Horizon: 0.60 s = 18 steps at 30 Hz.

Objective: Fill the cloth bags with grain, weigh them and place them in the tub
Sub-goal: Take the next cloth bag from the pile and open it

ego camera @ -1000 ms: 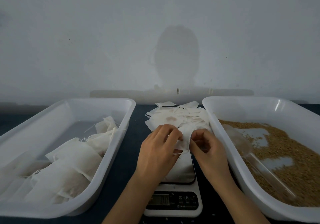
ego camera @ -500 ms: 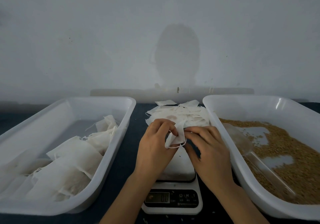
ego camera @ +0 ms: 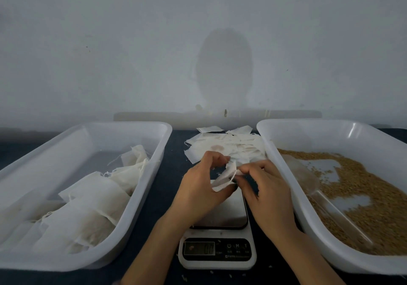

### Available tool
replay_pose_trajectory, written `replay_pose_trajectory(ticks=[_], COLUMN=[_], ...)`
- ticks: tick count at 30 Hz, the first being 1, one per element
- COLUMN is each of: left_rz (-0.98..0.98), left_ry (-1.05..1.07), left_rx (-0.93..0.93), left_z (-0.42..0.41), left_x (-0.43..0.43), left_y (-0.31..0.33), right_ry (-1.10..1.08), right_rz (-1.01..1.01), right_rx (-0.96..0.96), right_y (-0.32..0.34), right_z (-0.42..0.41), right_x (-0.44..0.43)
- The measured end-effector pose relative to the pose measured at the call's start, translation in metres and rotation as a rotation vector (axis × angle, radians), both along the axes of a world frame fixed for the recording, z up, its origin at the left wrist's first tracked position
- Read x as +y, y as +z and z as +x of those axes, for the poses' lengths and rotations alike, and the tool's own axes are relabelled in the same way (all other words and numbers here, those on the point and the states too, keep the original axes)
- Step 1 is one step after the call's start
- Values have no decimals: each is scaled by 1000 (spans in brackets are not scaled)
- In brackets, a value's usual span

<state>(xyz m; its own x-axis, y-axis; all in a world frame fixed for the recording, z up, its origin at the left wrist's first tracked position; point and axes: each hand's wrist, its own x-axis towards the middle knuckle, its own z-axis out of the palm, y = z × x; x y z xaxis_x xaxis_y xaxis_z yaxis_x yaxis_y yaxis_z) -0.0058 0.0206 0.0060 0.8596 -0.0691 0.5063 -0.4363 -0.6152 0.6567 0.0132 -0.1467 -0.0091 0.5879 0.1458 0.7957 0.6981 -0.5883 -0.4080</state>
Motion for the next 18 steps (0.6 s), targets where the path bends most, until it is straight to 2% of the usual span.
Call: replay_pose_trajectory(ticks=[4, 7, 10, 13, 18], left_rz=[-50, -71, -69, -48, 47], left_ry=[-65, -47, -45, -70, -121], left_rx=[166, 175, 168, 171, 184], left_z=[0, 0, 0, 0, -4], left_x=[2, 3, 5, 5, 1], left_y=[0, 1, 2, 3, 4], right_ry=[41, 60, 14, -29, -17], right_rz=[-11, -7, -49, -130, -136], right_rx=[21, 17, -75, -120, -112], right_y=[5, 8, 9, 8, 8], right_z=[-4, -6, -6, -4, -5], right_x=[2, 3, 1, 0, 1])
